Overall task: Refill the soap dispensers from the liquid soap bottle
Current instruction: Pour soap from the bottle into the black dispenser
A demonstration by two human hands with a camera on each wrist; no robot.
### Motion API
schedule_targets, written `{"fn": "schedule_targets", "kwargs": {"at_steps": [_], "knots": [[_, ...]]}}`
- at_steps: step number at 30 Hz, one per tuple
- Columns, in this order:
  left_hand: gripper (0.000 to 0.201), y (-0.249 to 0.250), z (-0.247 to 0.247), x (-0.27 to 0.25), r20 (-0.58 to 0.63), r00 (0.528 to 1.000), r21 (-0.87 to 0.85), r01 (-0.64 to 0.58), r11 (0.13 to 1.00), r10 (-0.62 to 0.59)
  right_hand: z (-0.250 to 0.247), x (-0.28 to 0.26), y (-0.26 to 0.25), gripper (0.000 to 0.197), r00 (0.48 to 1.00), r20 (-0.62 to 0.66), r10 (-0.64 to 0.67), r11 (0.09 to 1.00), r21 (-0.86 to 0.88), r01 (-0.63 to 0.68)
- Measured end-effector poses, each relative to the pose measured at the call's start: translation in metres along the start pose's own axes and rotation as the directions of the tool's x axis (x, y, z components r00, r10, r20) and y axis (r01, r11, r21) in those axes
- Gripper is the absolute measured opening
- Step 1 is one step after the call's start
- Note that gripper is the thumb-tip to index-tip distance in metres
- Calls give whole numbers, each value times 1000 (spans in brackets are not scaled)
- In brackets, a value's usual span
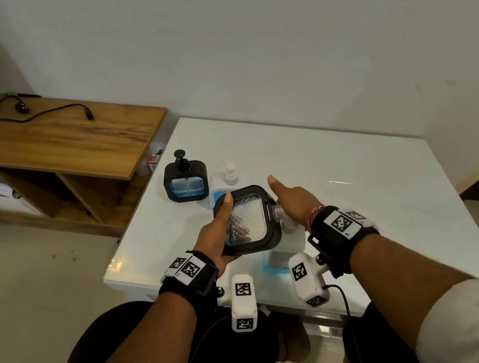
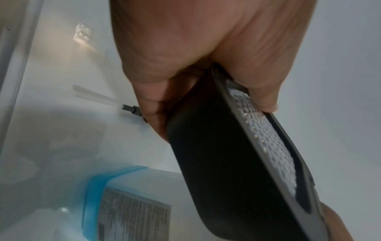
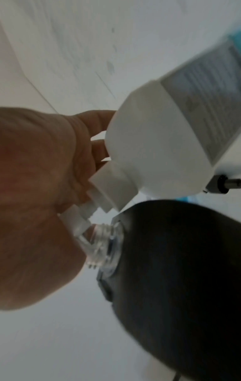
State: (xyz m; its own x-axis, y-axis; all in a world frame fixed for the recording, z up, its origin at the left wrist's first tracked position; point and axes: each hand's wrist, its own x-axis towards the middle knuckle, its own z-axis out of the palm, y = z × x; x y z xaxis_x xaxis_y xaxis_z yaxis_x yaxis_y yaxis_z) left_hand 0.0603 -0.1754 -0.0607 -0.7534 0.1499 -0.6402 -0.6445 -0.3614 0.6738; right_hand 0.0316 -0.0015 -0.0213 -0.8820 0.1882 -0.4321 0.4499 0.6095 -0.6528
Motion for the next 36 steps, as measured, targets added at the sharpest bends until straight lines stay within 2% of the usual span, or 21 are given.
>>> {"fn": "schedule_targets", "kwargs": {"at_steps": [5,10,15,21,24,29,36], "knots": [[68,1,1,0,-8,1000,2,-10,1000,10,3,2,2,70,1000,0,18,1000,-25,-18],[71,0,0,0,-25,1000,-25,-13,1000,13,0,2,1,77,1000,21,-7,999,50,6],[81,0,1,3,-15,1000,-1,-24,1000,24,3,4,0,59,999,34,-24,996,-85,27],[79,0,1,1,-25,999,-8,-31,999,31,-1,5,1,76,1000,12,-7,1000,24,7],[78,1,1,1,-30,999,-16,-31,999,30,-4,2,-1,74,1000,12,11,997,78,-12],[80,2,1,2,-16,999,-13,-32,999,31,2,0,-3,63,999,43,3,997,-73,0],[81,1,0,-3,-28,999,-24,-38,999,37,-2,-7,-6,80,1000,29,-12,1000,29,11]]}}
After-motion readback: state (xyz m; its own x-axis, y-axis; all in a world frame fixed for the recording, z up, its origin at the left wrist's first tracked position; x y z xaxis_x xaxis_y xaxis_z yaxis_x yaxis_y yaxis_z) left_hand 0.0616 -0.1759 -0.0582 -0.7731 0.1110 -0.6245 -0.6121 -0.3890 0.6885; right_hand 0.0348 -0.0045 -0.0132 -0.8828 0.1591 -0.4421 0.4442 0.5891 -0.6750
